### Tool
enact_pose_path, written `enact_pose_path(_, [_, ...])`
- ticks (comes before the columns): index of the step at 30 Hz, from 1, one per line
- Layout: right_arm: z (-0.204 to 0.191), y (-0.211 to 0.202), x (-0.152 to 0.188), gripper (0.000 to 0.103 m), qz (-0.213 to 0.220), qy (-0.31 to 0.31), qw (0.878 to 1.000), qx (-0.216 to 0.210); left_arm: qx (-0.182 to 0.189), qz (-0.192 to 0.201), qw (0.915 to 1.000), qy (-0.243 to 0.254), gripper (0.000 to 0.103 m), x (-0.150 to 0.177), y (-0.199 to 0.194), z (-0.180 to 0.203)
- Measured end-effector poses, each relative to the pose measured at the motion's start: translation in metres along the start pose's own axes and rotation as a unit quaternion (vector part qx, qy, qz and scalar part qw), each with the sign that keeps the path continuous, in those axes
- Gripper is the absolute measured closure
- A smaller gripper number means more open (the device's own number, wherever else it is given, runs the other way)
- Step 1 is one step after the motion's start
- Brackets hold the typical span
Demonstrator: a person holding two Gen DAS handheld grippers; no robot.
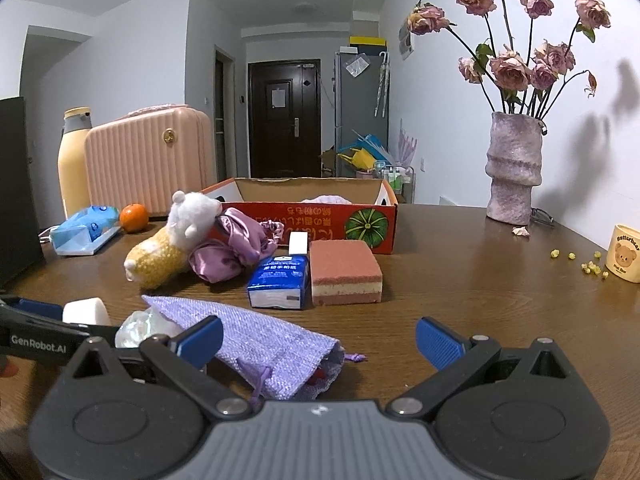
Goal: Organize soft objects
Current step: 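Close the left tool on the white foam cylinder and lift it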
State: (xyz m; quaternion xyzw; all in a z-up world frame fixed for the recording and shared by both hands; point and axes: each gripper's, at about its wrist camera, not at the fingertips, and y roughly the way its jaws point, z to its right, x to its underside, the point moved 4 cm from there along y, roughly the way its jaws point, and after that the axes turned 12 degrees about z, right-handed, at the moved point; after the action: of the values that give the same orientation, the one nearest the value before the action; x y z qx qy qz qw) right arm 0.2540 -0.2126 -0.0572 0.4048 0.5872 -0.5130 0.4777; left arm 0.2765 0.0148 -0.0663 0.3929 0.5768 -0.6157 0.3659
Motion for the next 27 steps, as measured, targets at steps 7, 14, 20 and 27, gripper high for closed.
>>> enact_pose_path(7, [0.001,0.001,0.001,0.000,-0.004,-0.001,1.000,0.003,0.010,-0.007,0.9999,-0.008,0.052,0.001,0.001,-0.001])
enact_pose_path(14, [0.000,0.002,0.002,0.000,-0.006,-0.002,1.000,0.009,0.002,0.008,1.0000,-0.005,0.054,-0.001,-0.004,-0.002])
enact_pose_path(20, [-0.001,0.000,0.001,0.000,0.001,-0.005,1.000,0.012,-0.009,0.027,0.9996,-0.007,0.054,-0.005,-0.011,-0.006])
enact_pose_path(27, [-0.012,-0.005,0.002,0.000,0.001,-0.011,1.000,0.005,-0.025,0.054,0.9982,-0.003,0.054,-0.008,-0.023,-0.012])
